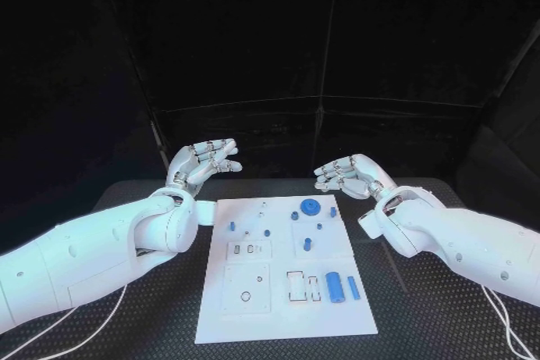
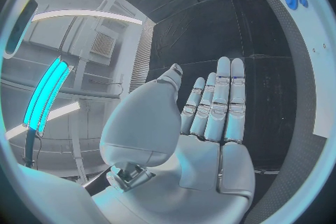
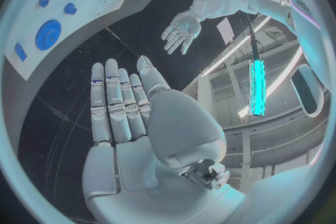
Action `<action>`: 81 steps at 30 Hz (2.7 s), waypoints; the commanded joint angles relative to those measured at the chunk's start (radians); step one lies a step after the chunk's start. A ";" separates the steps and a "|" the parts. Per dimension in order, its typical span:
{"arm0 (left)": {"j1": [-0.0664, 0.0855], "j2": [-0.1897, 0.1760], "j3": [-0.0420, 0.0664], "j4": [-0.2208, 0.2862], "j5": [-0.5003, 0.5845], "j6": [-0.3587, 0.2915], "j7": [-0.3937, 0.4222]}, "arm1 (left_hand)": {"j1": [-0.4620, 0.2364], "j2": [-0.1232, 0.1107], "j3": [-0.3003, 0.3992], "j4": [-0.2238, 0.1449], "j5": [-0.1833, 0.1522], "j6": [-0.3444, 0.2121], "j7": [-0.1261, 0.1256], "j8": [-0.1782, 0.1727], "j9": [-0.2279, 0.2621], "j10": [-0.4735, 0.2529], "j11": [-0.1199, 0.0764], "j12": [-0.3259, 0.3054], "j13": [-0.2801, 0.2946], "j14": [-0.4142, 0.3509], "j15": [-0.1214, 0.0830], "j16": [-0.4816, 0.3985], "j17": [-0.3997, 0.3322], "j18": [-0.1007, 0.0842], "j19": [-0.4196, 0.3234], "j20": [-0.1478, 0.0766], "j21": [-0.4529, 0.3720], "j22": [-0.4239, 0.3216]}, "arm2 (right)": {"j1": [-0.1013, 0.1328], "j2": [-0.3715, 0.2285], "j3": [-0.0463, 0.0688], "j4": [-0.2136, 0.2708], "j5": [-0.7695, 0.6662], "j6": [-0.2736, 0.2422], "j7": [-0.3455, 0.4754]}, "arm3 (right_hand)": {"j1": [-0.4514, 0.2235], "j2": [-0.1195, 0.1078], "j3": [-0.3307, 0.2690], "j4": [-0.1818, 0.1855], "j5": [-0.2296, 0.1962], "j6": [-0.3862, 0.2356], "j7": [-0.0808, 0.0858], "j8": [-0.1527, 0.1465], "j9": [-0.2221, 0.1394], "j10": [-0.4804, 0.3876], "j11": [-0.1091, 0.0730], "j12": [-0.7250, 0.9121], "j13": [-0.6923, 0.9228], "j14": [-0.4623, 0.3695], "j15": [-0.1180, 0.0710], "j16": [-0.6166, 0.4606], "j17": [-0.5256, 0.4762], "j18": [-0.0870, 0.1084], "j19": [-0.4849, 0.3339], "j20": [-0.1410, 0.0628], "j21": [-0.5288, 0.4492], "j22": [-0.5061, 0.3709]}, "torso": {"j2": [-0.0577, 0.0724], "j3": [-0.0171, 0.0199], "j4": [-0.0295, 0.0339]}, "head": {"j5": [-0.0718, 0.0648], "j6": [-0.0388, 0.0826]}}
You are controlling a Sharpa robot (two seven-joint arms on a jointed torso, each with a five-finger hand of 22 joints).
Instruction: Assemble the parts on the task board
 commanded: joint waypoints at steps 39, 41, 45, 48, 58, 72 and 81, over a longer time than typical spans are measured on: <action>-0.010 -0.116 0.002 0.234 -0.034 0.120 -0.048 | 0.022 0.009 -0.025 -0.006 -0.003 0.056 0.016 -0.010 -0.008 0.068 -0.012 -0.026 -0.002 0.069 -0.021 0.023 0.065 0.010 0.056 -0.026 0.036 0.011 | 0.077 0.100 0.003 0.014 -0.847 0.230 -0.482 | -0.086 -0.048 -0.015 -0.018 0.074 0.092 -0.054 -0.074 -0.005 0.141 -0.062 -0.060 0.012 0.324 -0.089 0.857 0.763 -0.001 0.214 -0.094 0.570 0.377 | 0.161 -0.0196 0.0412 | -0.032 0.021; -0.010 -0.116 0.002 0.234 -0.034 0.121 -0.048 | 0.021 0.009 -0.026 -0.005 -0.003 0.055 0.017 -0.012 -0.008 0.067 -0.011 -0.028 -0.003 0.069 -0.020 0.022 0.066 0.010 0.056 -0.026 0.036 0.011 | 0.078 0.104 0.003 0.011 -0.849 0.235 -0.482 | -0.086 -0.046 -0.014 -0.018 0.074 0.093 -0.054 -0.073 -0.005 0.142 -0.063 -0.059 0.012 0.324 -0.089 0.865 0.772 -0.002 0.217 -0.094 0.575 0.385 | 0.162 -0.0192 0.0404 | -0.031 0.021; -0.010 -0.116 0.002 0.234 -0.034 0.123 -0.049 | 0.021 0.009 -0.027 -0.005 -0.003 0.055 0.018 -0.013 -0.008 0.067 -0.011 -0.029 -0.003 0.069 -0.020 0.022 0.067 0.010 0.056 -0.025 0.036 0.011 | 0.080 0.113 0.003 0.000 -0.850 0.246 -0.481 | -0.086 -0.043 -0.011 -0.019 0.074 0.095 -0.055 -0.073 -0.004 0.144 -0.064 -0.058 0.012 0.323 -0.090 0.875 0.781 -0.003 0.219 -0.094 0.582 0.392 | 0.164 -0.0190 0.0403 | -0.031 0.021; -0.010 -0.115 0.002 0.233 -0.034 0.124 -0.050 | 0.021 0.009 -0.028 -0.004 -0.003 0.054 0.018 -0.014 -0.008 0.066 -0.010 -0.030 -0.003 0.068 -0.020 0.022 0.068 0.010 0.056 -0.025 0.036 0.011 | 0.081 0.119 0.003 -0.007 -0.850 0.251 -0.481 | -0.085 -0.038 -0.007 -0.019 0.075 0.097 -0.056 -0.072 -0.004 0.145 -0.064 -0.057 0.012 0.322 -0.090 0.883 0.789 -0.004 0.220 -0.095 0.587 0.399 | 0.166 -0.0181 0.0401 | -0.030 0.019; -0.010 -0.116 0.003 0.231 -0.034 0.128 -0.054 | 0.020 0.010 -0.028 -0.004 -0.003 0.054 0.018 -0.015 -0.009 0.066 -0.010 -0.032 -0.003 0.068 -0.020 0.022 0.069 0.010 0.056 -0.025 0.036 0.011 | 0.084 0.138 0.002 -0.032 -0.851 0.281 -0.482 | -0.082 -0.021 0.009 -0.022 0.070 0.111 -0.056 -0.070 -0.004 0.151 -0.066 -0.054 0.012 0.319 -0.091 0.914 0.817 -0.007 0.226 -0.096 0.611 0.427 | 0.171 -0.0166 0.0411 | -0.027 0.012; -0.010 -0.115 0.003 0.229 -0.034 0.127 -0.054 | 0.021 0.013 -0.028 -0.004 -0.003 0.054 0.019 -0.016 -0.009 0.065 -0.010 -0.033 -0.003 0.068 -0.019 0.021 0.071 0.010 0.056 -0.025 0.037 0.011 | 0.085 0.154 0.002 -0.052 -0.851 0.310 -0.467 | -0.070 -0.006 0.041 -0.024 0.050 0.145 -0.054 -0.064 -0.003 0.164 -0.067 -0.052 0.011 0.321 -0.092 0.962 0.869 -0.013 0.241 -0.097 0.649 0.474 | 0.176 -0.0153 0.0403 | -0.024 0.003; -0.010 -0.117 0.003 0.229 -0.034 0.127 -0.057 | 0.023 0.015 -0.028 -0.004 -0.002 0.054 0.020 -0.018 -0.009 0.065 -0.009 -0.036 -0.003 0.067 -0.019 0.021 0.073 0.010 0.056 -0.025 0.037 0.011 | 0.085 0.155 0.002 -0.050 -0.837 0.242 -0.444 | -0.067 0.025 0.092 -0.021 0.035 0.203 -0.072 -0.048 0.000 0.212 -0.085 -0.040 0.018 0.323 -0.104 1.002 0.909 -0.021 0.266 -0.104 0.692 0.533 | 0.177 -0.0151 0.0400 | -0.023 0.001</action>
